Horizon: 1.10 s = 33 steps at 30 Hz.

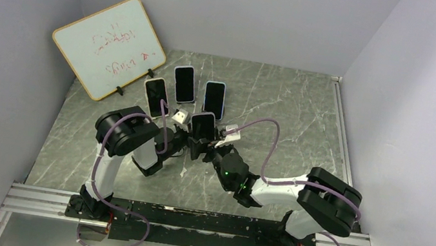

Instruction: Place the phone on the phone stand

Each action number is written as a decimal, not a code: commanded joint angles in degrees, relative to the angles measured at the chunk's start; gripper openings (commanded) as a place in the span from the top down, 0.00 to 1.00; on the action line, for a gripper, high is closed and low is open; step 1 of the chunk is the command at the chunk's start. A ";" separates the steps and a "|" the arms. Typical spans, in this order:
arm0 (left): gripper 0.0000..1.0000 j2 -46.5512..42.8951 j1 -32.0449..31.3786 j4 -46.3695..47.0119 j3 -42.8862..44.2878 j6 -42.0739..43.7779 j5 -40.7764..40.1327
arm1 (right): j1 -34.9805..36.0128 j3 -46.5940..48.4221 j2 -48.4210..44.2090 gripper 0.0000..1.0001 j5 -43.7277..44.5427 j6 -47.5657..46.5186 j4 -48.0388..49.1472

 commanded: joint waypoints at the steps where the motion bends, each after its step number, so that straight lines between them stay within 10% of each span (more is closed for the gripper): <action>1: 0.95 6.18 -0.80 15.85 -7.94 -5.05 -1.77 | -2.92 -1.99 0.52 0.95 16.95 3.57 0.81; 11: 0.95 6.79 -0.88 15.80 -7.18 -4.51 -0.30 | -3.00 -2.44 0.02 0.78 11.69 -2.03 1.93; 21: 0.95 4.49 -0.81 11.47 -6.27 -2.11 0.75 | -2.92 -3.12 -5.63 0.02 3.17 -10.76 1.00; 33: 0.95 6.11 -0.47 9.34 -3.34 -1.58 6.62 | -2.56 -10.88 -25.59 0.00 -10.18 -11.26 -7.85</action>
